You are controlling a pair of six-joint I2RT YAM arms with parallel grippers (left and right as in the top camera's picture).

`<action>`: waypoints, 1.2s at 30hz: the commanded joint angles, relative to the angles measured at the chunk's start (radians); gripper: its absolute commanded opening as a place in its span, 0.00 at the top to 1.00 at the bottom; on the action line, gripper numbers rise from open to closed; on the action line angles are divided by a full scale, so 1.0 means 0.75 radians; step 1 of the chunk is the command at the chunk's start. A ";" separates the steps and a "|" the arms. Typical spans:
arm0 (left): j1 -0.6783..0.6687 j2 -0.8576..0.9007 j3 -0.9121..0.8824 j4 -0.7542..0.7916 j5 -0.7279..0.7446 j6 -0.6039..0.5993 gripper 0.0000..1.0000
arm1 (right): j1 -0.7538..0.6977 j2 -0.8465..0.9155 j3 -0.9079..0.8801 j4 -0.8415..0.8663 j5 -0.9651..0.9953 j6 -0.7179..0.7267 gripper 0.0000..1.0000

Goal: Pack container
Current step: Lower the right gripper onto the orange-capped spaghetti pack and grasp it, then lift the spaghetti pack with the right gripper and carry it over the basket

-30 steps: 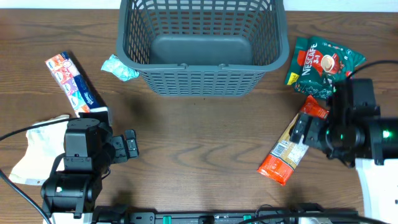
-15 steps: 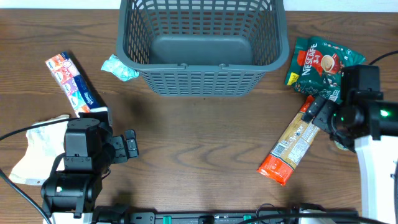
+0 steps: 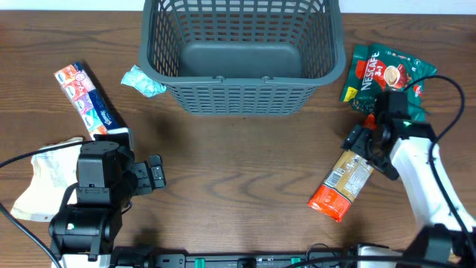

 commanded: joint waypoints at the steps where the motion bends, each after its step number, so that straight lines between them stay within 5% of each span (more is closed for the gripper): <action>1: -0.007 -0.002 0.030 -0.002 -0.012 -0.012 0.02 | -0.008 0.067 -0.045 0.064 0.006 0.031 0.01; 18: -0.007 -0.002 0.030 -0.002 -0.012 -0.012 0.01 | -0.007 0.383 -0.098 0.270 -0.009 0.030 0.03; 29: -0.007 -0.002 0.030 -0.003 -0.012 -0.012 0.02 | -0.007 0.429 -0.098 0.273 -0.014 0.030 0.49; 34: -0.007 -0.002 0.030 -0.003 -0.012 -0.012 0.02 | -0.007 0.429 -0.098 0.273 -0.014 0.029 0.84; 35: -0.007 -0.003 0.030 -0.003 -0.012 -0.012 0.01 | -0.007 0.429 -0.098 0.273 -0.014 0.029 0.98; 36: -0.007 -0.002 0.030 -0.003 -0.012 -0.012 0.02 | -0.007 0.429 -0.098 0.272 -0.014 0.030 0.99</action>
